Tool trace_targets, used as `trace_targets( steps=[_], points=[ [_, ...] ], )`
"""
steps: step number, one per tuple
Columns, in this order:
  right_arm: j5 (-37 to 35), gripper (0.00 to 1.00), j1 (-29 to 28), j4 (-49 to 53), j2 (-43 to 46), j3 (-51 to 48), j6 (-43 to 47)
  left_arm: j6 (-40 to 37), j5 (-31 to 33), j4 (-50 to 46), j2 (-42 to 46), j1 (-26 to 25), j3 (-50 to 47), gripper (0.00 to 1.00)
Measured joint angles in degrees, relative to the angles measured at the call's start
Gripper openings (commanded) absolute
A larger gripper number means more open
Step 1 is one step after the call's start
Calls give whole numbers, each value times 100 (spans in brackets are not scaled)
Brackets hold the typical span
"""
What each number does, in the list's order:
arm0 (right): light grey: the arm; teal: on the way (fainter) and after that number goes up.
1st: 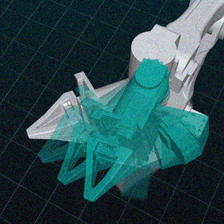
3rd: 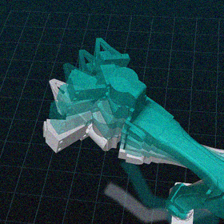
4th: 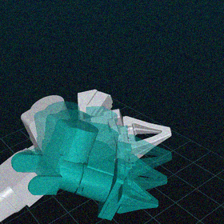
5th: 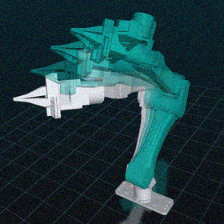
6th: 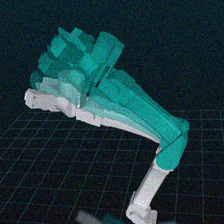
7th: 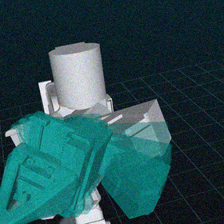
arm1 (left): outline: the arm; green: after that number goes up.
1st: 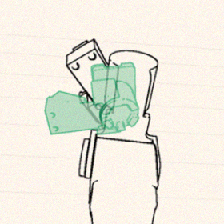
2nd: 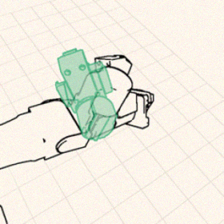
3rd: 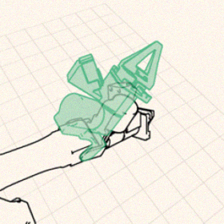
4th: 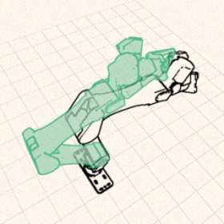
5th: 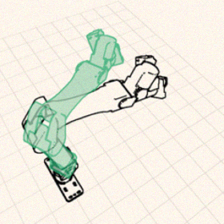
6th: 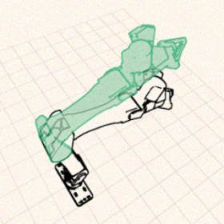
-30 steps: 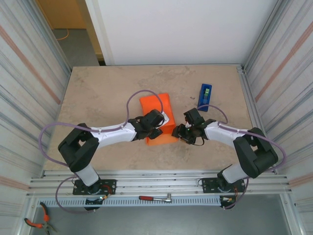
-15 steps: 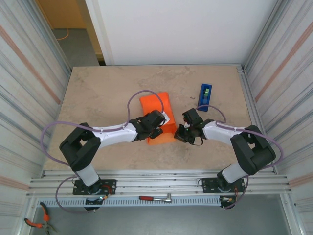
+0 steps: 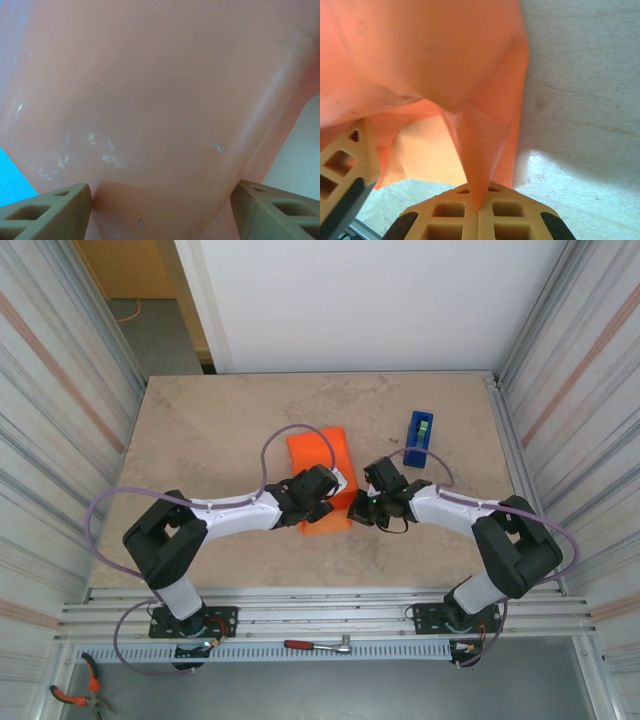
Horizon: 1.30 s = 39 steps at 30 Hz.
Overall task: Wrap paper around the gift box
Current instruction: Fold the wrapping paper for the gift box.
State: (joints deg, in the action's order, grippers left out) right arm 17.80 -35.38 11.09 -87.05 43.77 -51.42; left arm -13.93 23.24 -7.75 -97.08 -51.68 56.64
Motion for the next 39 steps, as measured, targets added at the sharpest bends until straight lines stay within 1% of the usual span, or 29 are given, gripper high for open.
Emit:
trace_targets(
  steps=[6,14,15,16,17,21,26,31,34,36,37,39],
  points=[
    [-17,0,-111,-142,-234,105,-4,-2,42,42,-35,-20,0,73],
    [-129,0,-291,-905,-708,114,-114,-2,92,59,-55,-59,0,73],
    [-149,6,-302,-992,-745,114,-140,-2,92,59,-55,-61,2,73],
    [-155,17,-302,-1054,-774,114,-181,-2,96,59,-55,-70,2,73],
    [-142,24,-302,-1110,-809,114,-234,-2,107,59,-57,-81,2,73],
    [-223,37,-323,-1132,-872,76,-271,-44,195,22,-66,-94,9,72],
    [-247,44,-286,-1377,-734,-146,-391,-33,232,-13,-55,-90,35,72],
    [-24,47,-170,-1270,-214,-472,-380,-24,236,61,-125,-111,37,72],
    [70,48,-33,-1156,258,-586,-354,-24,240,68,-127,-118,37,72],
    [116,44,138,-1108,533,-640,-343,-24,243,79,-129,-118,37,72],
    [129,36,236,-1093,647,-667,-332,-24,243,79,-129,-118,37,72],
    [142,16,387,-1064,765,-704,-306,-24,243,79,-129,-118,37,72]
  ],
)
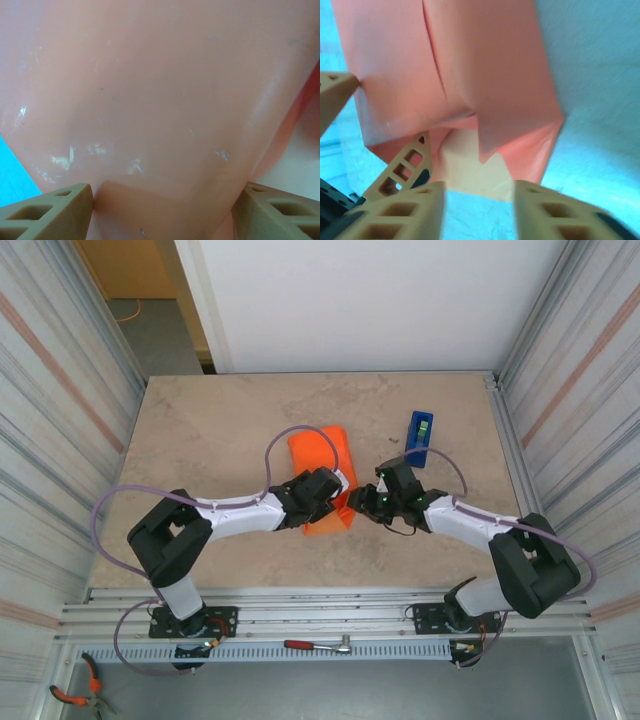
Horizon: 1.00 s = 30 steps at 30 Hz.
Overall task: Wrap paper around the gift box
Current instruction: Fold the wrapping paper for the gift box.
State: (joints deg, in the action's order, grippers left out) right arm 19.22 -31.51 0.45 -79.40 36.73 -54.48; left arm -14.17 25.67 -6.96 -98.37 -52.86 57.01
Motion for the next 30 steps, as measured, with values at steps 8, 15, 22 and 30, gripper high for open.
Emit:
trace_targets(
  steps=[8,15,22,30],
  points=[
    [17,0,190,-2,-306,-52,7,0,0,-4,0,-2,4,72],
    [17,0,-39,-168,-1029,138,-22,-2,-164,-175,0,-4,138,72],
    [15,0,-269,-511,-1458,470,-63,7,-538,-525,96,-13,455,74],
    [-31,0,-422,-702,-1692,463,-195,977,-684,-581,1126,33,363,76]
  ],
)
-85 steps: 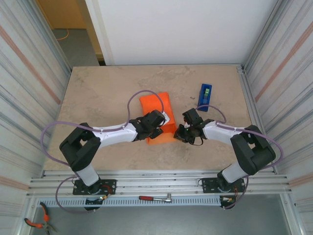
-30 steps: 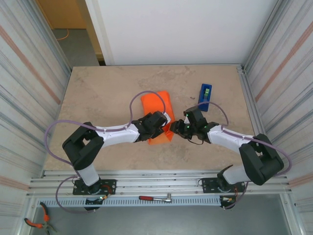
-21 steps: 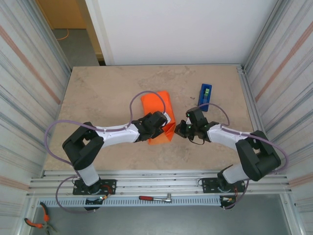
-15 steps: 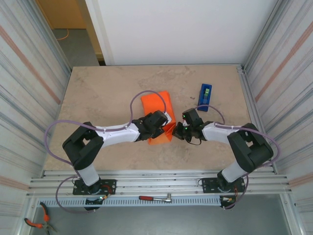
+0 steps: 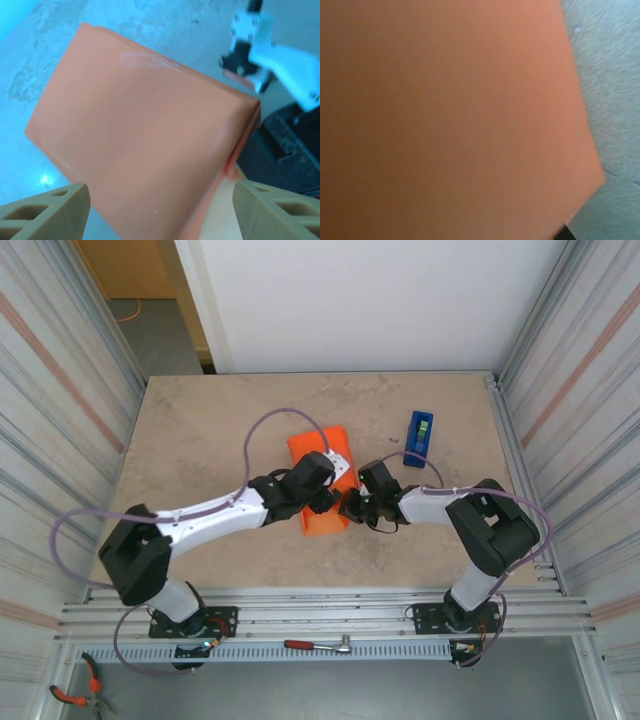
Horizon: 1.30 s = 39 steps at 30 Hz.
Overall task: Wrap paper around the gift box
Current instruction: Fold the wrapping paper for the gift box.
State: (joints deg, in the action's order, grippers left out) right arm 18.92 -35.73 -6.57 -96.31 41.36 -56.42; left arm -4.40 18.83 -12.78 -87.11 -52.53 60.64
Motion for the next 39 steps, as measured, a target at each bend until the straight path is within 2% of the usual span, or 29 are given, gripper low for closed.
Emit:
trace_targets(
  steps=[9,14,23,28,39],
  points=[
    [-155,0,-417,-275,-131,0,-188,2159,26,155,1296,492,-1572,79],
    [-232,0,-516,-256,-98,0,-208,2951,24,116,1620,728,-2065,79],
    [-433,0,-417,107,553,-11,-157,3744,-90,197,1733,750,-2312,82],
    [-431,0,-205,195,560,-20,-142,4100,-221,186,1733,750,-2312,99],
    [-262,0,-146,-46,-7,-22,-44,5108,-723,-160,1740,750,-1982,99]
  ],
)
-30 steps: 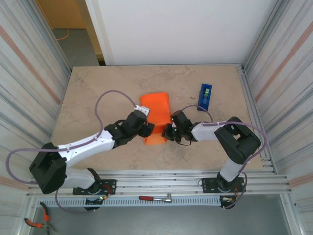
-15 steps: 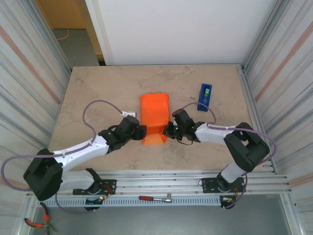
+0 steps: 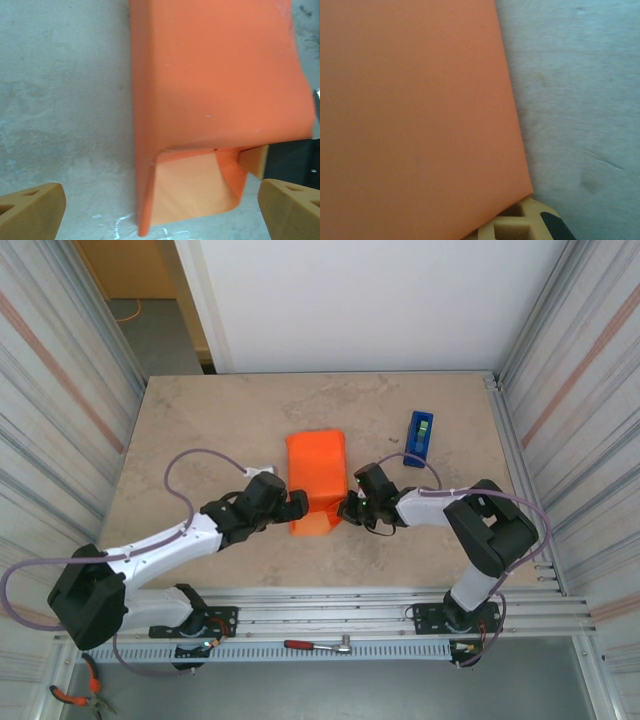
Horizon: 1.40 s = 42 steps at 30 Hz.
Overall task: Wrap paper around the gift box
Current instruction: Fold the wrapping paper for the gift box.
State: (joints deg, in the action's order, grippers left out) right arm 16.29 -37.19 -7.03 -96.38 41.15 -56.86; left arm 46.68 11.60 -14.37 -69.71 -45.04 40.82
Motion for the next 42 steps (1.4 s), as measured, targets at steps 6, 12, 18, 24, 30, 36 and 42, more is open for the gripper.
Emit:
trace_targets(
  steps=[6,12,18,24,30,36,42],
  points=[
    [-96,0,-299,114,160,-22,24,468,-212,-105,310,0,11,99],
    [-444,0,-636,509,732,-13,120,916,-380,-179,726,0,11,99],
    [-603,0,-643,579,619,-13,181,1226,-527,-192,911,0,22,99],
    [-586,0,-699,391,313,-120,177,1668,-658,-114,1054,0,33,99],
    [-590,0,-761,433,348,-125,179,2092,-772,-37,1036,0,221,99],
    [-610,0,-859,669,522,-57,181,2284,-907,129,977,26,586,99],
    [-597,0,-894,671,352,-42,181,2479,-1036,323,841,74,721,99]
  ],
)
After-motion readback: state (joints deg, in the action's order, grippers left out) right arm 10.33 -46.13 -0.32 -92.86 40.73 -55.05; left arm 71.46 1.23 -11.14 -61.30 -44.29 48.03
